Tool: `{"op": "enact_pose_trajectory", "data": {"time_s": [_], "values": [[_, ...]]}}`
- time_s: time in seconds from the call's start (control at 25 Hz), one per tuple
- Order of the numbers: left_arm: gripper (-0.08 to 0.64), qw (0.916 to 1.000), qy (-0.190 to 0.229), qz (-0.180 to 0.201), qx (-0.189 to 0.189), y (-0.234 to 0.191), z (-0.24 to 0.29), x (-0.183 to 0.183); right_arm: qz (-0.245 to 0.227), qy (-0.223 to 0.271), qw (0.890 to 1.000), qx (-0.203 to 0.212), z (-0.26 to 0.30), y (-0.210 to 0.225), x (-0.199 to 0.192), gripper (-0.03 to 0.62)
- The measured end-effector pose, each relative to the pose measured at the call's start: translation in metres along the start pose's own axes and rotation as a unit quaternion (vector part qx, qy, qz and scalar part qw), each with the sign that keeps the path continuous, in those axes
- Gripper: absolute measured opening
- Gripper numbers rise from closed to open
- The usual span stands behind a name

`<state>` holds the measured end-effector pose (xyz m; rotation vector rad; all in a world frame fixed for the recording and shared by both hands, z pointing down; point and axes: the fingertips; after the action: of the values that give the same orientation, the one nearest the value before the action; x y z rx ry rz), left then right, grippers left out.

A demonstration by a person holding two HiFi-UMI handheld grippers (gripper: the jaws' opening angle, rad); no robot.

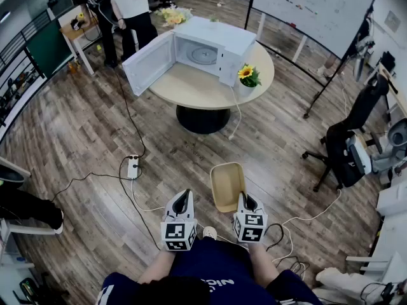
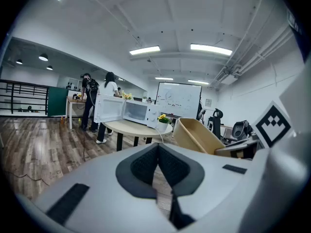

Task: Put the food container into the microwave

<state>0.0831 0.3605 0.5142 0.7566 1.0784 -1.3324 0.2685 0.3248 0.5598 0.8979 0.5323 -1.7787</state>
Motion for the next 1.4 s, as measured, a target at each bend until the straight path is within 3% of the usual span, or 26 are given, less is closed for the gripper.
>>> {"op": "enact_pose_trajectory", "data": {"time_s": [0.4, 0.8, 0.84, 0.96, 1.08, 1.4], "values": [[0.003, 0.9999, 0.002, 0.001, 0.013, -0.016, 0.01, 0.009, 0.015, 0.002, 1.0, 0.002, 0.013, -0.003, 0.01, 0.012], [0.005, 0.9997, 0.013, -0.004, -0.02, -0.017, 0.022, 0.016, 0.032, 0.014, 0.999, -0.008, 0.021, -0.002, 0.019, 0.015], [0.019, 0.9994, 0.015, -0.012, -0.029, -0.017, 0.023, 0.018, 0.031, 0.016, 0.999, -0.01, 0.021, -0.003, 0.021, 0.014], [0.226, 0.9971, 0.019, -0.033, -0.066, -0.016, 0.025, 0.022, 0.031, 0.021, 0.999, -0.011, 0.023, -0.01, 0.026, 0.015], [0.362, 0.9958, 0.013, -0.02, -0.088, -0.017, 0.031, 0.023, 0.031, 0.027, 0.999, -0.015, 0.029, -0.015, 0.03, 0.015], [0.402, 0.9945, -0.002, 0.021, -0.103, -0.047, 0.039, 0.023, 0.044, 0.035, 0.998, -0.028, 0.054, -0.043, 0.038, 0.015]]}}
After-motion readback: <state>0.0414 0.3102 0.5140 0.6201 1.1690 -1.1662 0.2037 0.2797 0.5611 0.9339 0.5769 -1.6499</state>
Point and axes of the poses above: the fingertips, and each gripper's own axes: z forward along the fingers, y to its right, x out of its top, and after that the axes turned 5 degrees about -y, right-handed
